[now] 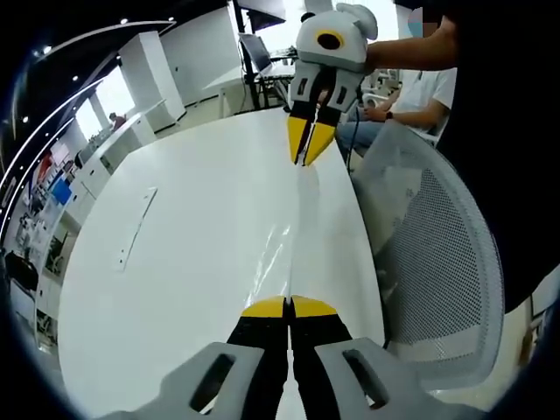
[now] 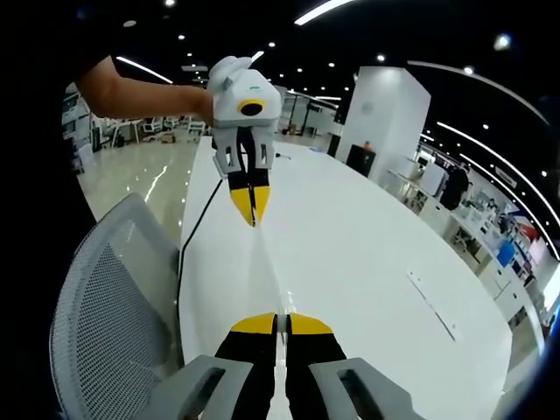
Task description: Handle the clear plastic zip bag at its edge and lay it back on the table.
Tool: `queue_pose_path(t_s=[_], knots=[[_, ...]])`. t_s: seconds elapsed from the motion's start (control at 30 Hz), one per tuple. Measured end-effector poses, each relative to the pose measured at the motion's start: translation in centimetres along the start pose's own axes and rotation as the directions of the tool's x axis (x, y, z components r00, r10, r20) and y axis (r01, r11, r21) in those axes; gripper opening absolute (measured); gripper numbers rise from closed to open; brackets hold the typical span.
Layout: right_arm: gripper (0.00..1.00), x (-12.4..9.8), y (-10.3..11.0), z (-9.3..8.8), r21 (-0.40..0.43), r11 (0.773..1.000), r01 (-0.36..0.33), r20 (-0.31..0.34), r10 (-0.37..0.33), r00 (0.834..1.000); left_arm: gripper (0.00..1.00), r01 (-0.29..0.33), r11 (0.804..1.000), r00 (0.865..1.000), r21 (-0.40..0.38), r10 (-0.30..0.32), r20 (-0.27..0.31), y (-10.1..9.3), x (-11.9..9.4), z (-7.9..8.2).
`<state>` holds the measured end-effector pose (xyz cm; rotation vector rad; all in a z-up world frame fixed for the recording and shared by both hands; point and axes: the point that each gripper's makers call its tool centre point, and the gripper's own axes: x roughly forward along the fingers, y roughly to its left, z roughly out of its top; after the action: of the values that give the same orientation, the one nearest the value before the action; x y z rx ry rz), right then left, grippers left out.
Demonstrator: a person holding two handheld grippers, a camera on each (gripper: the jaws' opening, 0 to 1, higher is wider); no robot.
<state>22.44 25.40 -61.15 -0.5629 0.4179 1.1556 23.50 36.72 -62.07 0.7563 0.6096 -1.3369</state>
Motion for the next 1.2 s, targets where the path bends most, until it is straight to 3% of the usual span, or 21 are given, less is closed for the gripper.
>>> queue_pose_path(t_s=[0.87,1.07,1.2], knots=[[0.0,-0.1,0.2,-0.3,-0.003,1.0,-0.009,-0.006,0.009,1.0,0.0,-0.006,1.0,1.0,0.011,0.006,0.022,0.0,0.0,0.2],[0.0,-0.2,0.7,-0.3,-0.013,0.999,-0.032,-0.012,0.032,0.999,0.0,0.002,0.999,1.0,0.04,-0.003,0.023,-0.4,0.0,0.4],[0.0,-0.4,1.6,-0.4,0.032,0.996,-0.08,-0.023,0.08,0.997,0.0,0.007,0.999,1.0,0.051,-0.008,0.014,-0.6,0.0,0.5]])
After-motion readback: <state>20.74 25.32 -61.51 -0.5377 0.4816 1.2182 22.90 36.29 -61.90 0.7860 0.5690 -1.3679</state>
